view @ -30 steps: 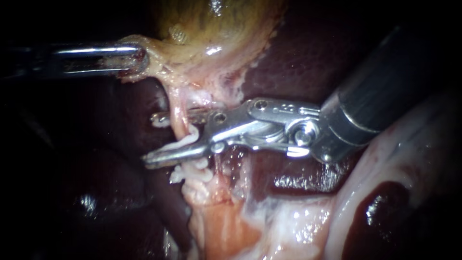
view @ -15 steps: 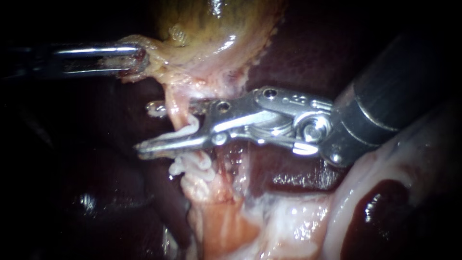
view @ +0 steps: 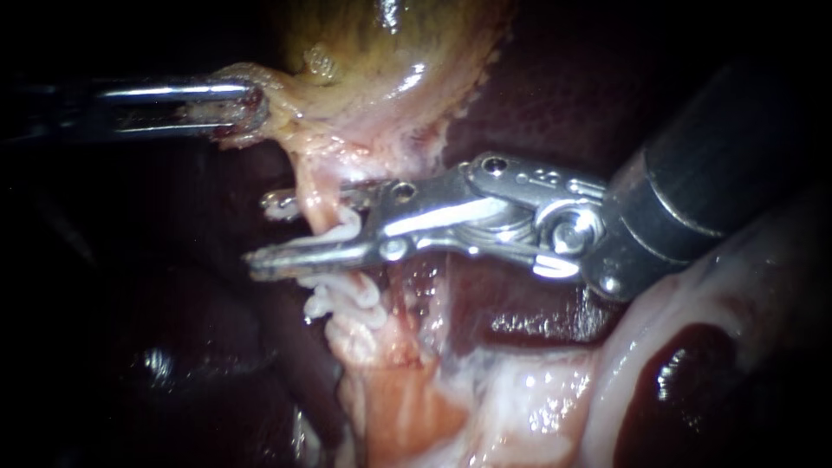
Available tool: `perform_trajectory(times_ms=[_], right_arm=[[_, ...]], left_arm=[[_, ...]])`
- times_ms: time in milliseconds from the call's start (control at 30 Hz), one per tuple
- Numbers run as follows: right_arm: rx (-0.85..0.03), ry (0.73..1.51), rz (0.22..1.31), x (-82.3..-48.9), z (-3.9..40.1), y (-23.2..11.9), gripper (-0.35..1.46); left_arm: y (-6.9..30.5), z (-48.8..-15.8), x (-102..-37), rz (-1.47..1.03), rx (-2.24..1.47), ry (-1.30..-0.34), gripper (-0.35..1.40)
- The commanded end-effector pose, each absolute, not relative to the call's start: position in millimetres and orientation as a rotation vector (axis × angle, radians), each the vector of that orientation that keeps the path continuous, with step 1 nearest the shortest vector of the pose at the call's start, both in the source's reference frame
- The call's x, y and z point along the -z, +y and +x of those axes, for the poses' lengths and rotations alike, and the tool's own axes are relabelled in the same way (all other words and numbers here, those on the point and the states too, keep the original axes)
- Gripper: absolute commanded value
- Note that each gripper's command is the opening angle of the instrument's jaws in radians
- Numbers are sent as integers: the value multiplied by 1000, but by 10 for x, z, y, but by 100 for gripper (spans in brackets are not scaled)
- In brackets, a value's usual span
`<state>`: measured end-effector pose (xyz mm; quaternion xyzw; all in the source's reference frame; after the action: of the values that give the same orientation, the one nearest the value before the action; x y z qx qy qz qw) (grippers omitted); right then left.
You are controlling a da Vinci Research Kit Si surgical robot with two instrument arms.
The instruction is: Clipping third clip left tube
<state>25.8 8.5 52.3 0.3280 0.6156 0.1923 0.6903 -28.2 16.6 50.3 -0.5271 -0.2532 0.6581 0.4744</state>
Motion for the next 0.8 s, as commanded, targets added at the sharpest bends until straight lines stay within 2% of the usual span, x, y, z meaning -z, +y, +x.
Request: perform_trajectory(times_ms=[33, 100, 167, 200, 300, 800], right_arm=[[-429, 1376, 734, -524, 257, 84, 15], [-429, 1376, 734, -525, 256, 84, 3], [-426, 1377, 737, -525, 255, 84, -21], [-421, 1378, 742, -525, 255, 84, -27], [-421, 1378, 742, -526, 255, 84, -35], [-447, 1367, 770, -530, 253, 86, -35]], left_arm=[[166, -282, -504, -1289, -1609, -619, -35], [166, -282, -504, -1289, -1609, -619, -35], [166, -282, -504, -1289, -1609, -619, -35], [166, -282, -504, -1289, -1609, -619, -35], [167, -283, -504, -1289, -1609, -619, -35], [167, -284, -504, -1288, -1609, -619, -35]])
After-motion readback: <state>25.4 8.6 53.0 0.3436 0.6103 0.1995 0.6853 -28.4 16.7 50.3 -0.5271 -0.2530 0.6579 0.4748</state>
